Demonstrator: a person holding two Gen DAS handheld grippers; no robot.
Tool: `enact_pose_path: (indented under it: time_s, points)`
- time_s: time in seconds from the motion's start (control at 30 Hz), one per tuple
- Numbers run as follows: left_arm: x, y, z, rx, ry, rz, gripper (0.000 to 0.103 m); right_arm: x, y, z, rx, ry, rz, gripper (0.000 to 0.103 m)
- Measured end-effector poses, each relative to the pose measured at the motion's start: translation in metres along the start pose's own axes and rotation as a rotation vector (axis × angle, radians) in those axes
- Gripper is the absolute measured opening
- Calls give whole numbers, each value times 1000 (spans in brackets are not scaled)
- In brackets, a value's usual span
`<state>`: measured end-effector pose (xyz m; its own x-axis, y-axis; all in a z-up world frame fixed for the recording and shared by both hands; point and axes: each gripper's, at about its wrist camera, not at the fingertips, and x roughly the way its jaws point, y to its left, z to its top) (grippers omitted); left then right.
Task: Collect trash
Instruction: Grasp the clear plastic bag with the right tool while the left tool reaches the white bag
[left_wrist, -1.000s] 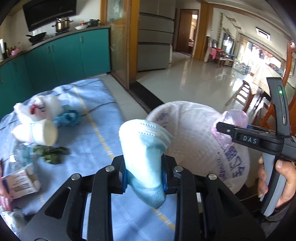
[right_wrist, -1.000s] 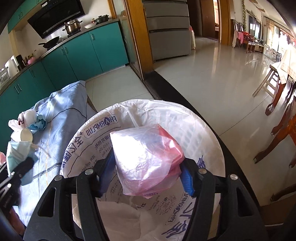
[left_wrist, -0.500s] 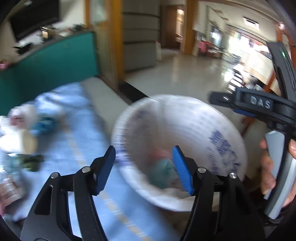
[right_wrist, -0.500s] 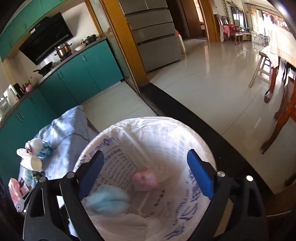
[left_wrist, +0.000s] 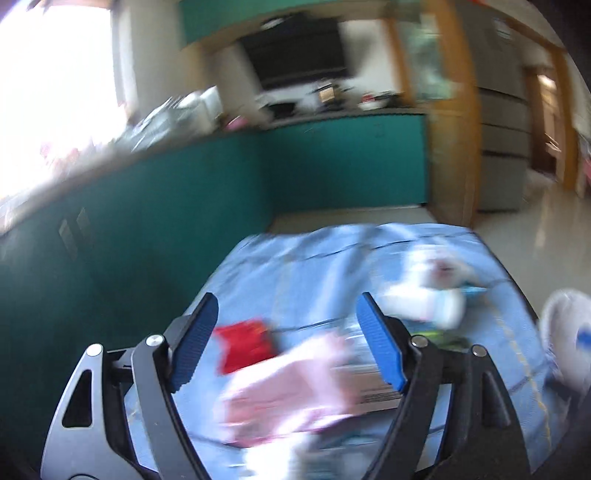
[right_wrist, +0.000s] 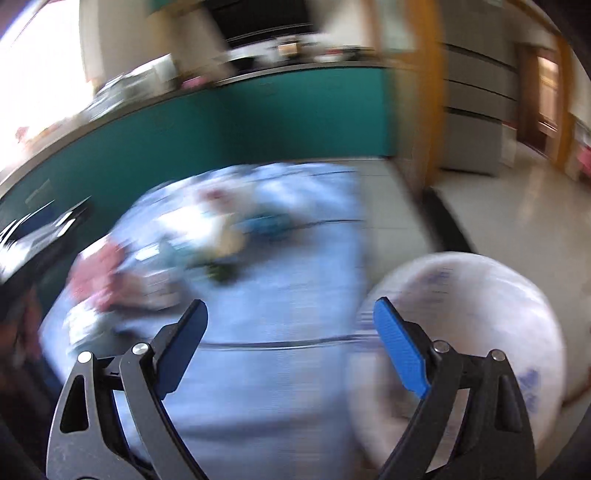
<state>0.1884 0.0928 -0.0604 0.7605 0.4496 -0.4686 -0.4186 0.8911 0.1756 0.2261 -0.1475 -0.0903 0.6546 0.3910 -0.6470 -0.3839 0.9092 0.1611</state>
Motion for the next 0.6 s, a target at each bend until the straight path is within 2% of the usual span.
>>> enact_pose_path:
  time_s: [0.07,0.13,0.3,0.47,0.6]
  points:
    - [15,32,-2,-57,59,78,79,4,39,-1,-86,7,48,89]
    - [30,61,-4,-113,127,87,79,9,80,-1,-176,12,78,89]
    - [40,98,-12,-140,130,94,80,39,148,-4,-285,71,133,89]
    - [52,123,-23,-157,161,112,81,64,181,-13,-337,129,119,89]
    - [54,128,-26,-156,163,117,81,79,185,-19,-336,151,116,87]
